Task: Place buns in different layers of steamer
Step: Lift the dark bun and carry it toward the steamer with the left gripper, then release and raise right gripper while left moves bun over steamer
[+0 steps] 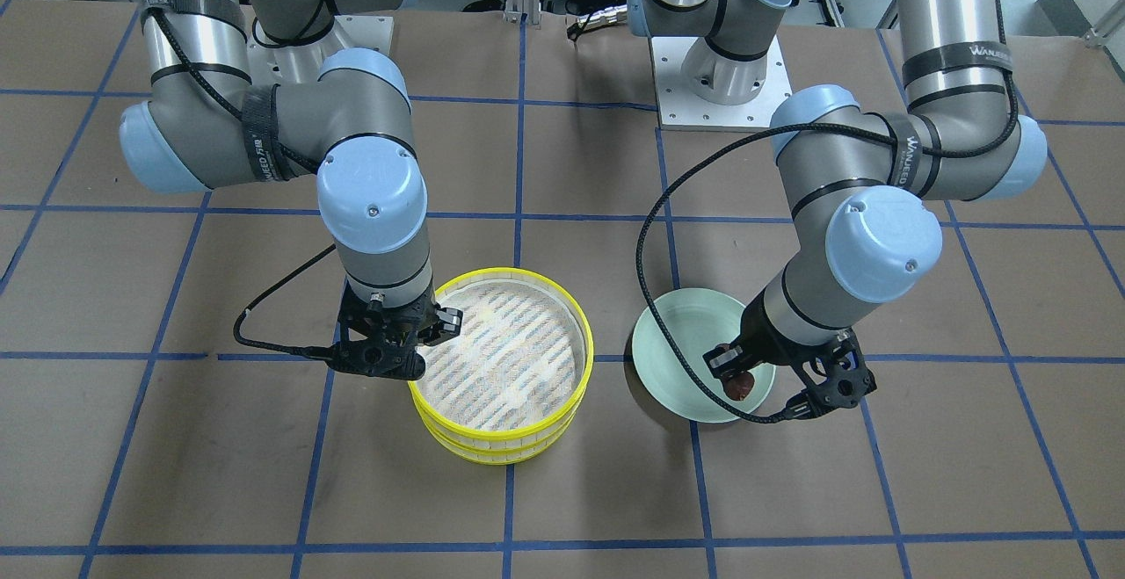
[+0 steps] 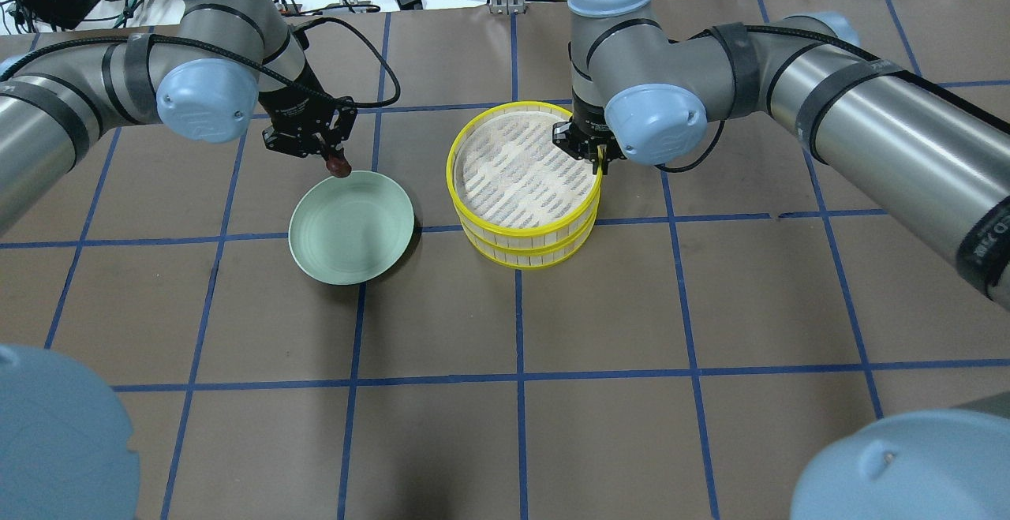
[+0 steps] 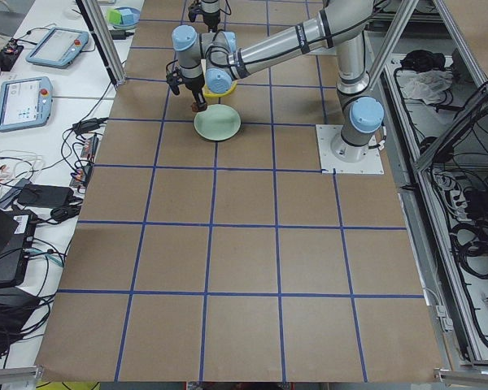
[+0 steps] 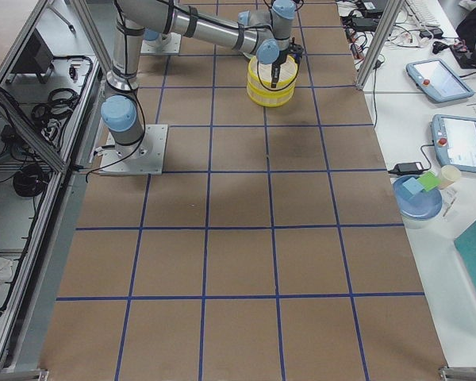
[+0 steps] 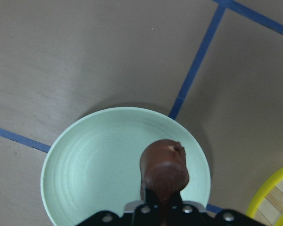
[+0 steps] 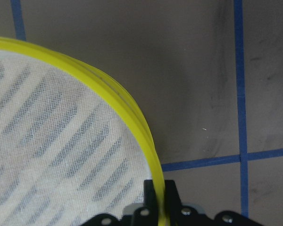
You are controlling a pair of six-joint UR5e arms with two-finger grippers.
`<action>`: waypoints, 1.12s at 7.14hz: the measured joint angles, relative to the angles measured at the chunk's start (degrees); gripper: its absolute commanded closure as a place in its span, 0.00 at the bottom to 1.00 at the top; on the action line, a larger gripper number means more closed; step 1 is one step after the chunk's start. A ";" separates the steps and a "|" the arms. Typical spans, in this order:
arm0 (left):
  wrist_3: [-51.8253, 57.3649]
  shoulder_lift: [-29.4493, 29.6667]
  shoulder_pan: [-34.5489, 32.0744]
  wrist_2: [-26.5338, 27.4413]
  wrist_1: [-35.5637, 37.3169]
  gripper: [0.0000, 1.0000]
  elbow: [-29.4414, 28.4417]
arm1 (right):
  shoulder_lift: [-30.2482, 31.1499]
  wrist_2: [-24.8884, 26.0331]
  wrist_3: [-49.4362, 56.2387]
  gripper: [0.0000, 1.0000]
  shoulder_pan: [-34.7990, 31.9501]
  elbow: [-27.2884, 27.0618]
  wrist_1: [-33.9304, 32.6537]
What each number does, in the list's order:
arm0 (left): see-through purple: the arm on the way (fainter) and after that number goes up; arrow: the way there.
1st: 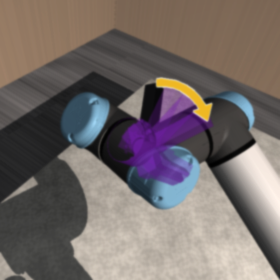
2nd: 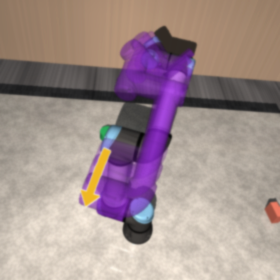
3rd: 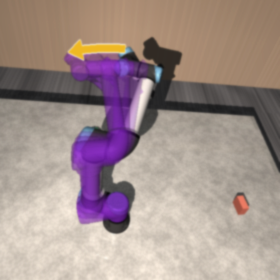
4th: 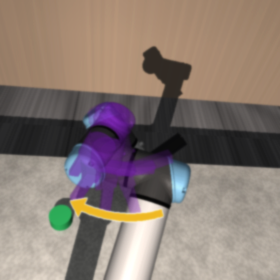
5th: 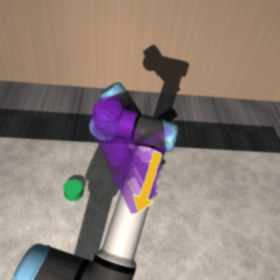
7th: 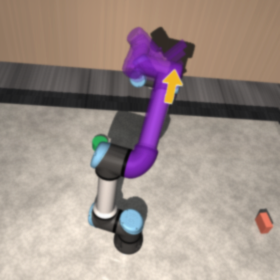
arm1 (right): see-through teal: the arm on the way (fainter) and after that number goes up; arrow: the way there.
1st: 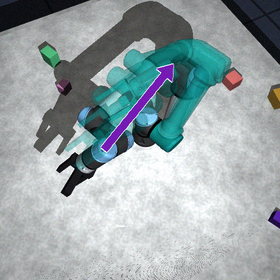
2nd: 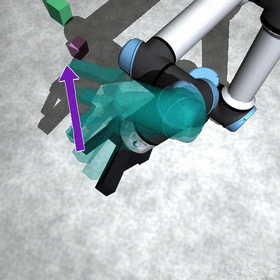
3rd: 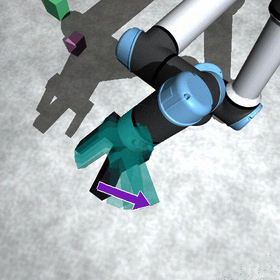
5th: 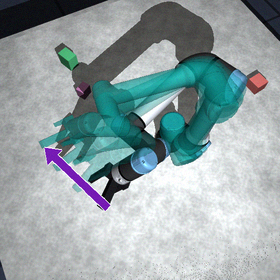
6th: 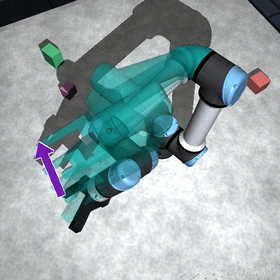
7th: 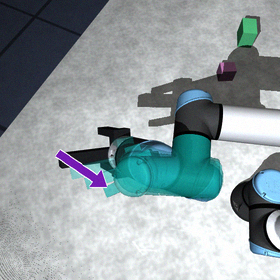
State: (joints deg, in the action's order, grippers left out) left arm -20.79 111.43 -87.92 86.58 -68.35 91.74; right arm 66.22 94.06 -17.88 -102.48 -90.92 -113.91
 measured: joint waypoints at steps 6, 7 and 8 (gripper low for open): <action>-0.11 -7.08 -4.52 -0.97 -3.86 1.00 -0.19 | -0.04 0.64 0.49 0.00 0.24 -0.21 -0.22; -0.11 -7.80 -5.89 -1.02 -4.00 1.00 -0.17 | 1.01 0.31 0.47 0.00 0.44 0.11 -0.21; -0.17 -8.27 -7.21 -1.39 -4.02 1.00 -0.17 | 3.60 -1.39 0.61 0.00 1.03 0.67 0.12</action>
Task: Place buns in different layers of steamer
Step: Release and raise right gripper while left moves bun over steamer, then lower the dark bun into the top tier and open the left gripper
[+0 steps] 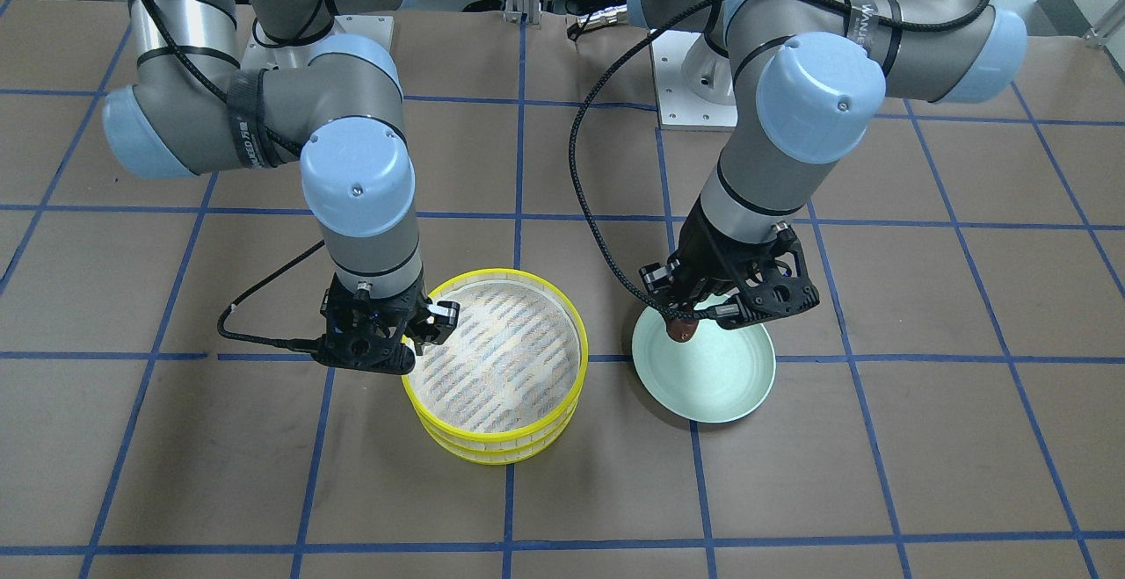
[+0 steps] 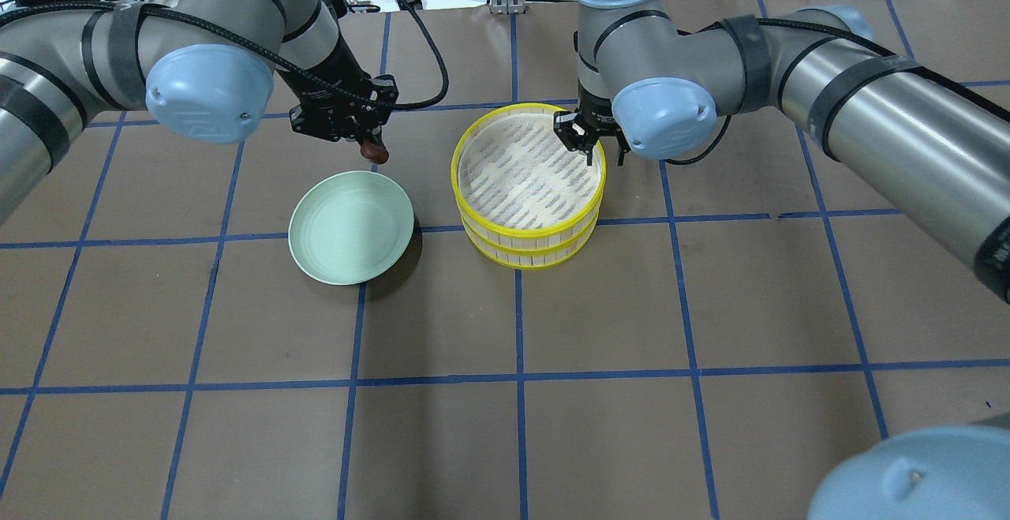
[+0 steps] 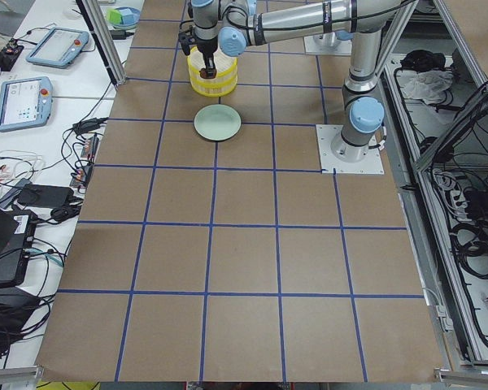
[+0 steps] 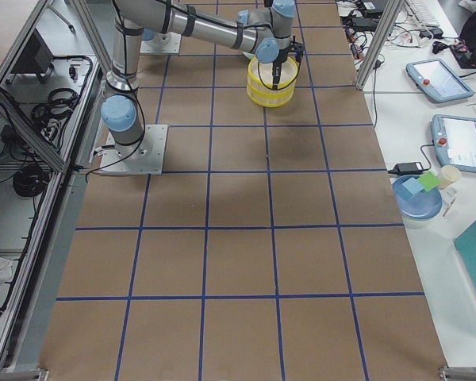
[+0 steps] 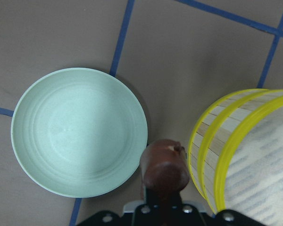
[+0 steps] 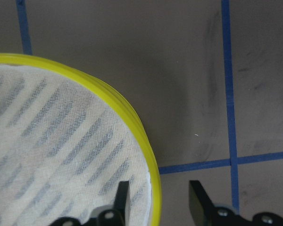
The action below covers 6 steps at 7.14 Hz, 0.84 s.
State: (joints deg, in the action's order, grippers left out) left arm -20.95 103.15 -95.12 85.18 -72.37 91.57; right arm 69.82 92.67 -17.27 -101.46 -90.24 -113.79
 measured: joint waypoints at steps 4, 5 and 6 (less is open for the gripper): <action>-4.17 0.30 -5.96 -3.16 2.85 1.00 0.51 | 16.53 -2.85 6.90 0.00 5.05 1.94 17.12; -7.53 1.12 -6.69 -7.21 5.29 1.00 0.88 | 19.60 -2.56 8.28 0.00 5.37 2.05 21.81; -11.49 2.01 -7.16 -10.59 7.65 1.00 1.11 | 21.36 -2.44 9.86 0.00 5.47 1.88 24.77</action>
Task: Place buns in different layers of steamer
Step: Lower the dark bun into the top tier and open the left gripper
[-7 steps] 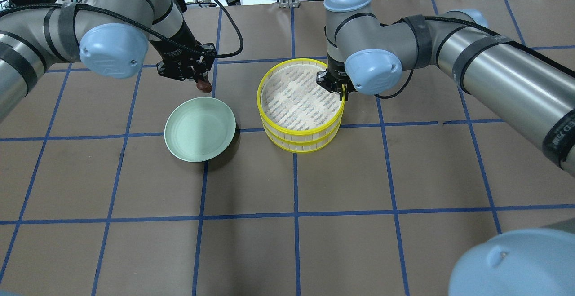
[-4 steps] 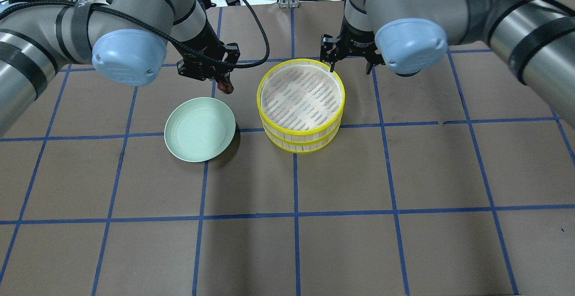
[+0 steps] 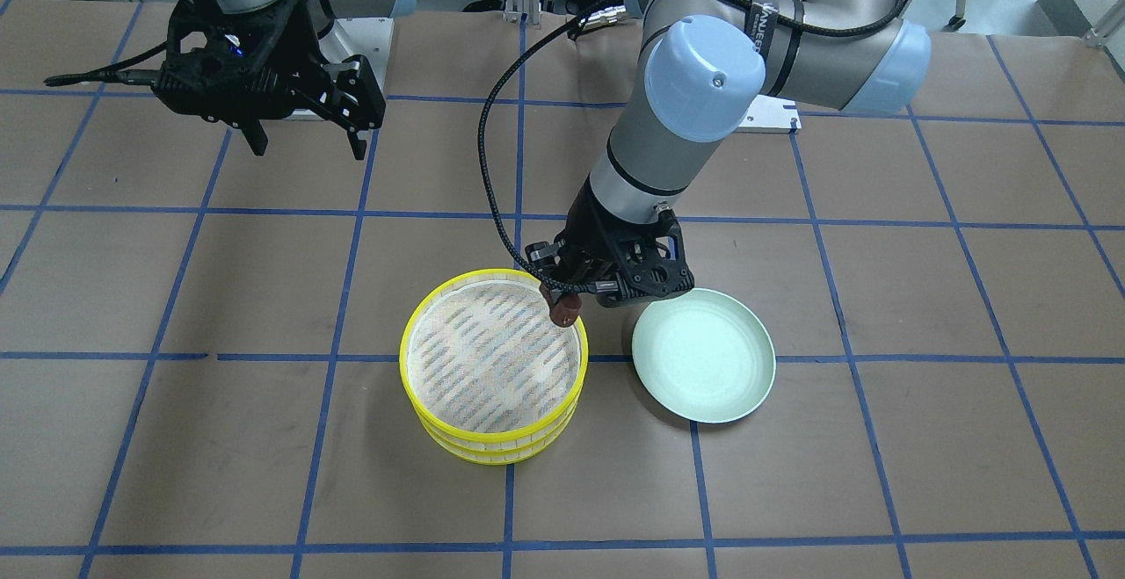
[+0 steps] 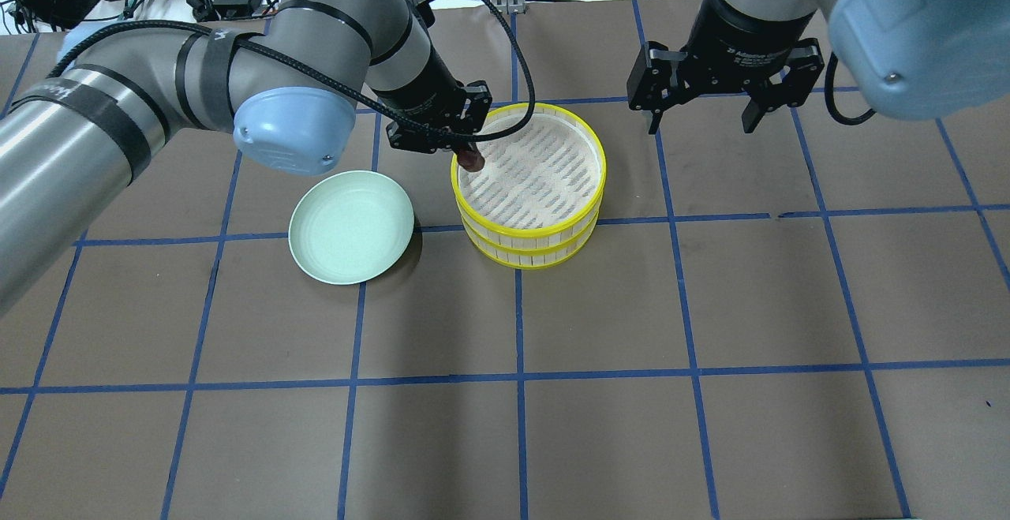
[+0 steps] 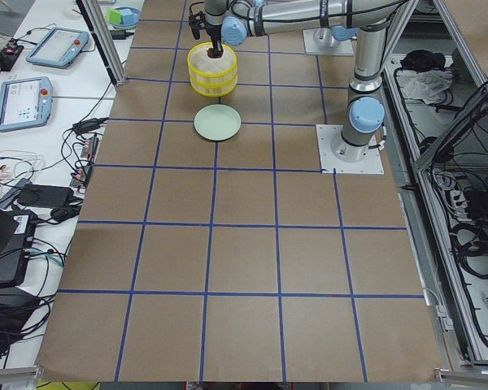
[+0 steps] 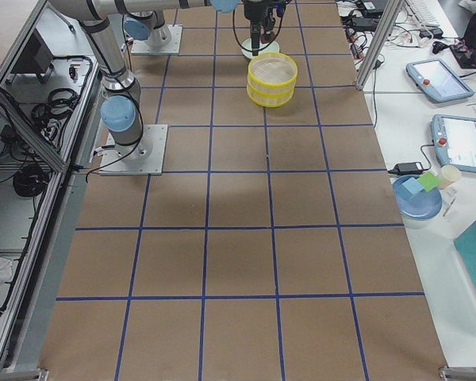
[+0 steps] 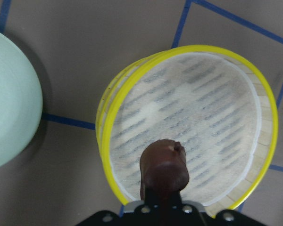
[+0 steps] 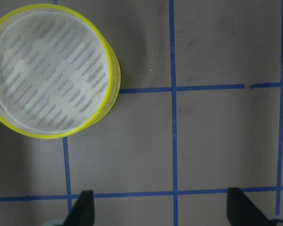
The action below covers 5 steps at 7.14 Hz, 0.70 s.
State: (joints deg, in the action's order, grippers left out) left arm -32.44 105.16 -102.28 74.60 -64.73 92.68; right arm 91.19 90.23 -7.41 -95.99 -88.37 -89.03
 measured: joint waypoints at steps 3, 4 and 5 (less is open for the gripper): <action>-6.16 3.52 -0.86 -5.94 8.43 0.30 0.12 | 2.32 0.02 2.60 0.00 -0.15 -0.66 2.72; -6.29 4.39 -0.94 -6.43 9.81 0.12 0.13 | 3.17 -0.02 2.70 0.00 -0.21 -0.86 4.17; -6.27 4.84 -0.96 -6.58 10.33 0.00 0.13 | 3.54 -0.04 2.74 0.00 -0.23 -1.06 5.11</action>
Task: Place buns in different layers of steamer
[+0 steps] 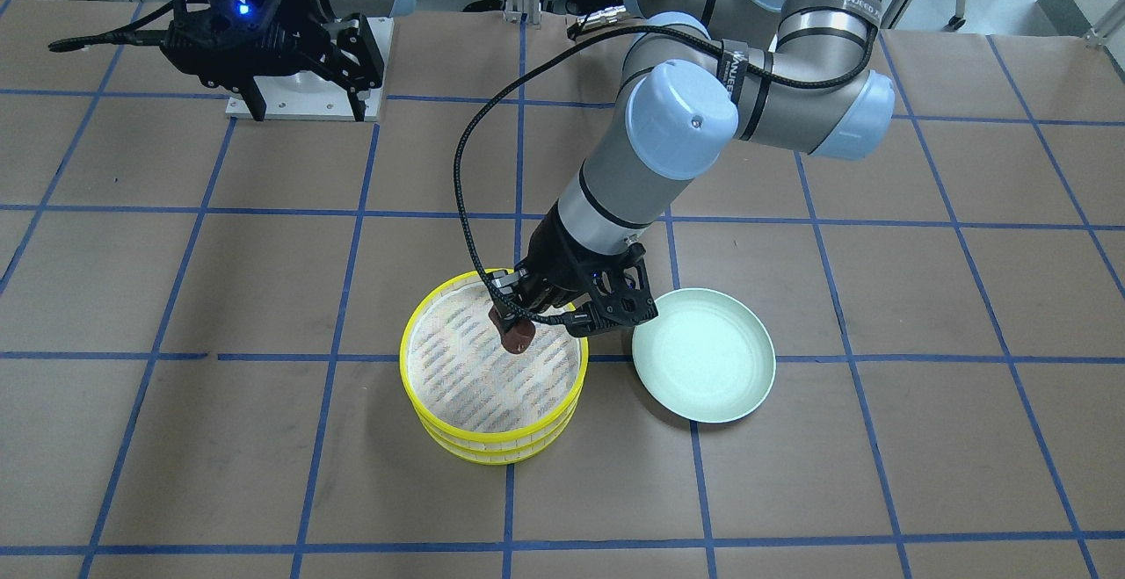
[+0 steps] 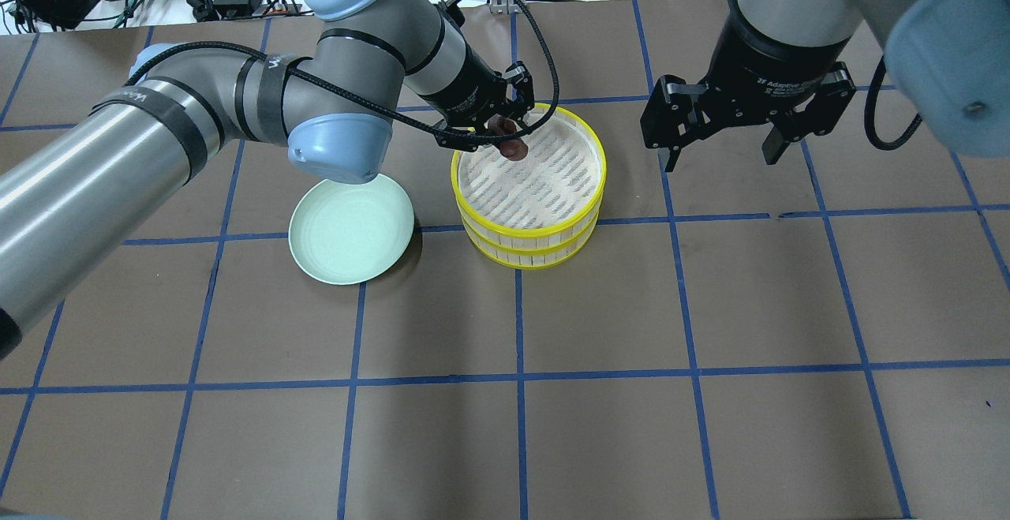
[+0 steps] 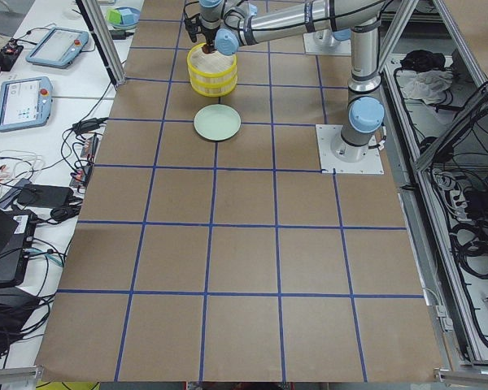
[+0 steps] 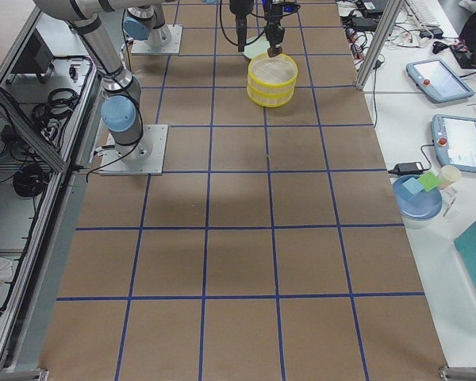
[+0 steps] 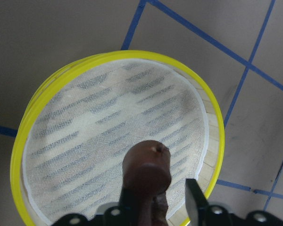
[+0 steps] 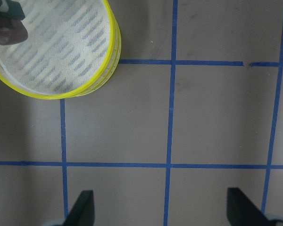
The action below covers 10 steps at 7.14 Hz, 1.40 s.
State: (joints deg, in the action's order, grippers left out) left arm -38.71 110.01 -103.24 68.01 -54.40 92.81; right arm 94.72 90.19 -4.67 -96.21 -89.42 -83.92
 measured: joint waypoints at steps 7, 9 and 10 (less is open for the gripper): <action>-2.60 -0.19 -0.44 0.15 0.29 0.00 -0.16 | 0.20 0.18 0.36 0.00 0.05 -0.22 0.55; 3.11 -1.76 -0.33 2.86 -1.17 0.01 -0.06 | 0.20 0.18 0.37 0.00 0.06 -0.23 0.55; 7.47 -2.75 0.00 5.62 -2.73 0.00 -0.03 | 0.20 0.17 0.37 0.00 0.06 -0.23 0.57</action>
State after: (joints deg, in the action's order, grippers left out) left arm -31.24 107.26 -103.23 73.63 -57.13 92.78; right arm 94.92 90.36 -4.31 -96.15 -89.65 -83.35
